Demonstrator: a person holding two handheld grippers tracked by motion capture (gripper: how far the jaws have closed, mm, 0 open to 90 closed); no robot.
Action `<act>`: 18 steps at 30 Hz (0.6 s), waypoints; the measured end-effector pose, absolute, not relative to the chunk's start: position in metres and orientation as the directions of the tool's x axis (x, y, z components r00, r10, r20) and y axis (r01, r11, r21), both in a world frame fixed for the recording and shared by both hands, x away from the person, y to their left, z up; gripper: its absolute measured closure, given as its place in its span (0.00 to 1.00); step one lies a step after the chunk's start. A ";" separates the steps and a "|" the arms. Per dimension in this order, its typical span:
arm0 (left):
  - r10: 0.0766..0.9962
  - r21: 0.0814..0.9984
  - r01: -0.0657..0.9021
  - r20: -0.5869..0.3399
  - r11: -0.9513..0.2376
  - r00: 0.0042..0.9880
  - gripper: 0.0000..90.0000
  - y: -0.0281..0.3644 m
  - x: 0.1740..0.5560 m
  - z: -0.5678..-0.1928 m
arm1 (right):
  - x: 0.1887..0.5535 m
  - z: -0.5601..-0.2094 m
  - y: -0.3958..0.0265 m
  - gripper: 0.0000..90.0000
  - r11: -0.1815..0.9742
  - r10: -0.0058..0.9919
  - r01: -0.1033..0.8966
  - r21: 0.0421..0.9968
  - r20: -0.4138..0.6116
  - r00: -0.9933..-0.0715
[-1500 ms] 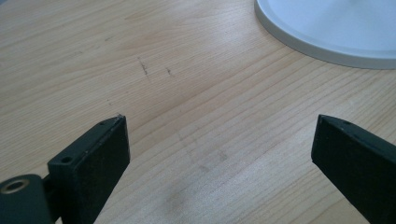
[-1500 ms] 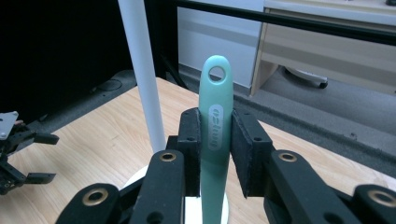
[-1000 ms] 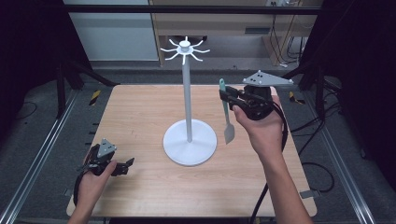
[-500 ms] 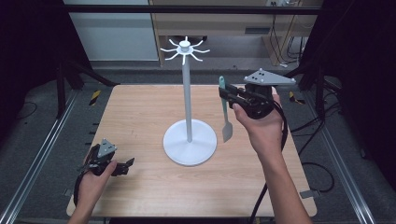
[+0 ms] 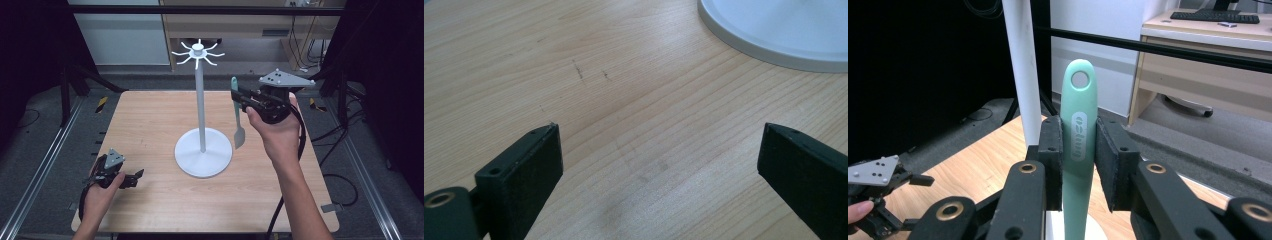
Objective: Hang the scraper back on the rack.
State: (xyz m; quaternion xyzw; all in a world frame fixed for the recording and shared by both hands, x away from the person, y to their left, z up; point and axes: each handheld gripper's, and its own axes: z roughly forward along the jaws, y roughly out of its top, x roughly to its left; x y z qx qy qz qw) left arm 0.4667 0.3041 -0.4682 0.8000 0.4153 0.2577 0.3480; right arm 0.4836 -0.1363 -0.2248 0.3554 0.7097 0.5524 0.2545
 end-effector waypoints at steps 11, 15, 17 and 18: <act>0.843 0.770 0.486 0.122 -0.413 0.523 0.04 0.304 0.467 -0.468 | 0.485 -0.220 -0.131 0.83 0.098 0.783 0.221 0.970 0.062 -0.619; 0.843 0.770 0.486 0.122 -0.414 0.524 0.04 0.304 0.467 -0.468 | 0.485 -0.218 -0.129 0.83 0.099 0.783 0.217 0.971 0.058 -0.620; 0.842 0.768 0.487 0.122 -0.415 0.525 0.04 0.304 0.467 -0.468 | 0.485 -0.216 -0.128 0.83 0.097 0.781 0.215 0.972 0.059 -0.621; 0.842 0.768 0.487 0.123 -0.416 0.526 0.04 0.304 0.467 -0.468 | 0.485 -0.216 -0.128 0.83 0.099 0.781 0.213 0.972 0.057 -0.622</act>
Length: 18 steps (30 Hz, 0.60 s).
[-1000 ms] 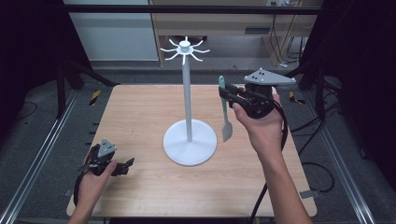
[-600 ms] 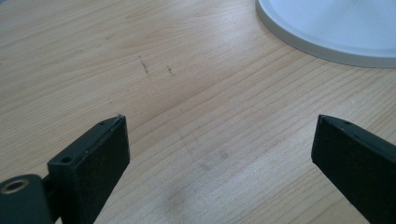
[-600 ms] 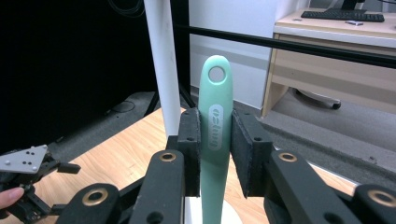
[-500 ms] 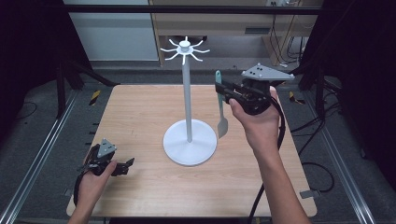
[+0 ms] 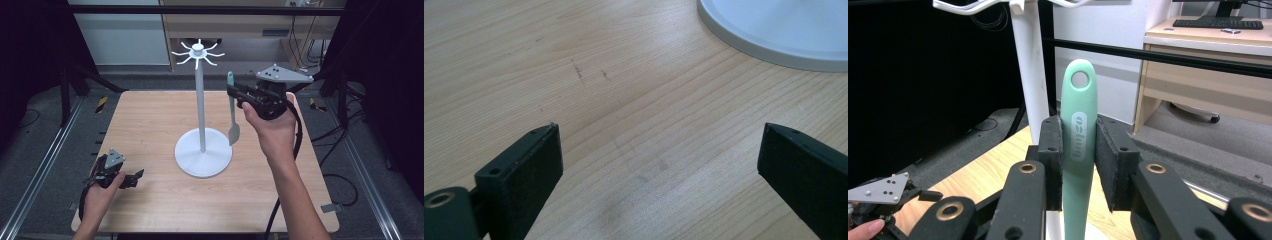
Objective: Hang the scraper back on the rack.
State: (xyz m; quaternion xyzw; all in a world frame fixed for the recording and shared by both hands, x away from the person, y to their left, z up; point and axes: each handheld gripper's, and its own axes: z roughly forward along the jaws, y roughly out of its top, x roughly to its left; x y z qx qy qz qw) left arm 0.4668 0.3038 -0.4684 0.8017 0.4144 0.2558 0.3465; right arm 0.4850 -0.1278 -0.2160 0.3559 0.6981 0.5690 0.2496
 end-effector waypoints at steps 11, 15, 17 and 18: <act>0.842 0.768 0.488 0.122 -0.416 0.526 0.04 0.304 0.467 -0.468 | 0.485 -0.208 -0.123 0.83 0.101 0.776 0.203 0.974 0.051 -0.629; 0.842 0.768 0.488 0.122 -0.416 0.526 0.04 0.304 0.467 -0.469 | 0.485 -0.203 -0.120 0.83 0.108 0.770 0.194 0.975 0.041 -0.637; 0.843 0.771 0.487 0.119 -0.411 0.524 0.04 0.303 0.467 -0.469 | 0.484 -0.201 -0.118 0.83 0.109 0.768 0.187 0.976 0.037 -0.639; 0.844 0.771 0.487 0.118 -0.411 0.523 0.04 0.304 0.467 -0.469 | 0.483 -0.199 -0.117 0.83 0.109 0.767 0.183 0.977 0.034 -0.641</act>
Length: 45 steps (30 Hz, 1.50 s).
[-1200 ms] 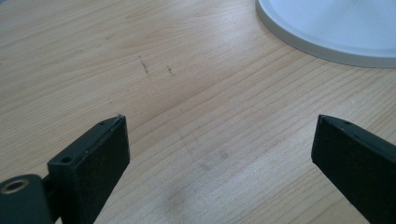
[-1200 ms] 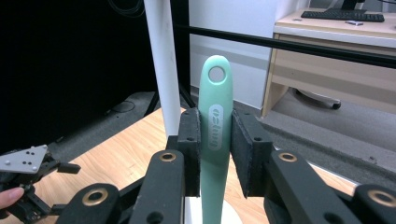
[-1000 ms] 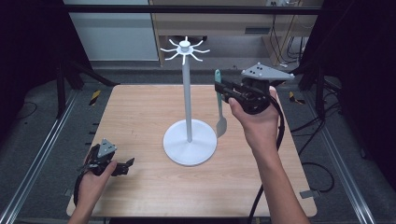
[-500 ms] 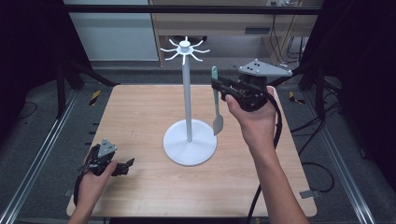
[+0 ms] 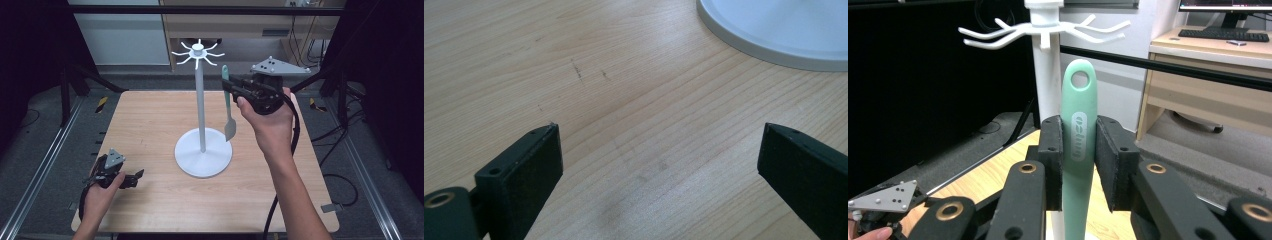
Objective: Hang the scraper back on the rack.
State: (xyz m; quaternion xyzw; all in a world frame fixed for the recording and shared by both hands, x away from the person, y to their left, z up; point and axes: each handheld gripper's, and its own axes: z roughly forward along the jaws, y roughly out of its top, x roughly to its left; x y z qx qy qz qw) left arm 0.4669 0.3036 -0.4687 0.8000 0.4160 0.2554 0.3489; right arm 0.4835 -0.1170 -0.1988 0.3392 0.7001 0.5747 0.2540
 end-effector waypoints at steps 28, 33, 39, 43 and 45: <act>0.841 0.771 0.485 0.119 -0.413 0.527 0.04 0.303 0.468 -0.469 | 0.482 -0.185 -0.106 0.83 0.148 0.747 0.168 0.975 0.001 -0.665; 0.840 0.770 0.484 0.121 -0.416 0.530 0.04 0.302 0.468 -0.469 | 0.484 -0.185 -0.104 0.83 0.160 0.747 0.174 0.972 -0.004 -0.664; 0.839 0.769 0.485 0.121 -0.417 0.531 0.04 0.302 0.468 -0.469 | 0.488 -0.185 -0.101 0.82 0.167 0.747 0.184 0.969 -0.003 -0.665; 0.839 0.769 0.485 0.120 -0.417 0.531 0.04 0.302 0.468 -0.469 | 0.491 -0.184 -0.098 0.82 0.169 0.746 0.185 0.968 -0.003 -0.666; 0.839 0.769 0.485 0.120 -0.417 0.531 0.04 0.302 0.468 -0.469 | 0.492 -0.184 -0.097 0.82 0.172 0.746 0.186 0.967 -0.004 -0.666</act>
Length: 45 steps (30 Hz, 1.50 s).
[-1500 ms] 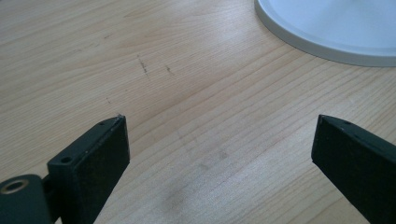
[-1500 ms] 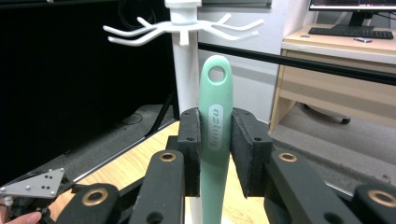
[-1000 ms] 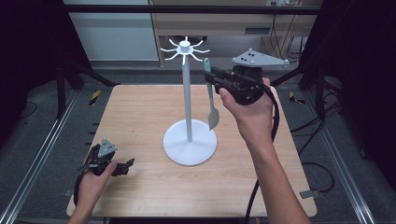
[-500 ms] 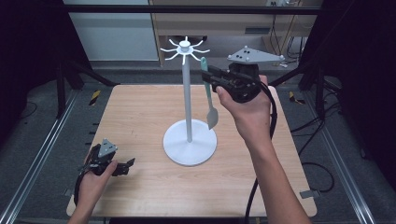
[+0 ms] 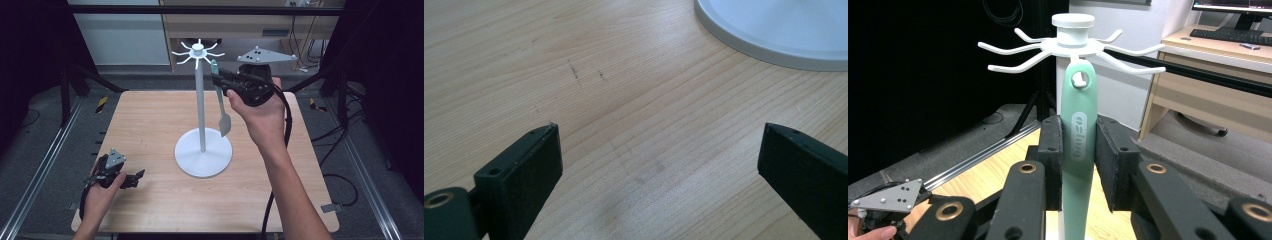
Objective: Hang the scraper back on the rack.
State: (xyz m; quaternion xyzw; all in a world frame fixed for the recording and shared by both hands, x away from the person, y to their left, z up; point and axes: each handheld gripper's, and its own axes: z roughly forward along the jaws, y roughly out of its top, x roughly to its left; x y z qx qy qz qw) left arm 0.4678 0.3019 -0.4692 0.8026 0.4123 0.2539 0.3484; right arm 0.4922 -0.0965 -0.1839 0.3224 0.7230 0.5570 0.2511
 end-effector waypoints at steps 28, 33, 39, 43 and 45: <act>0.844 0.773 0.485 0.117 -0.409 0.524 0.04 0.304 0.468 -0.469 | 0.498 -0.189 -0.091 0.82 0.177 0.750 0.189 0.966 -0.007 -0.662; 0.845 0.773 0.487 0.114 -0.406 0.523 0.04 0.304 0.468 -0.468 | 0.497 -0.188 -0.090 0.82 0.185 0.750 0.191 0.964 -0.013 -0.662; 0.848 0.775 0.488 0.111 -0.401 0.519 0.04 0.305 0.469 -0.469 | 0.496 -0.188 -0.090 0.82 0.198 0.747 0.190 0.962 -0.022 -0.665; 0.846 0.774 0.489 0.111 -0.403 0.521 0.04 0.305 0.469 -0.469 | 0.497 -0.187 -0.092 0.81 0.196 0.745 0.194 0.961 -0.017 -0.667; 0.847 0.774 0.490 0.111 -0.402 0.520 0.04 0.305 0.469 -0.468 | 0.497 -0.188 -0.093 0.79 0.198 0.745 0.197 0.960 -0.017 -0.666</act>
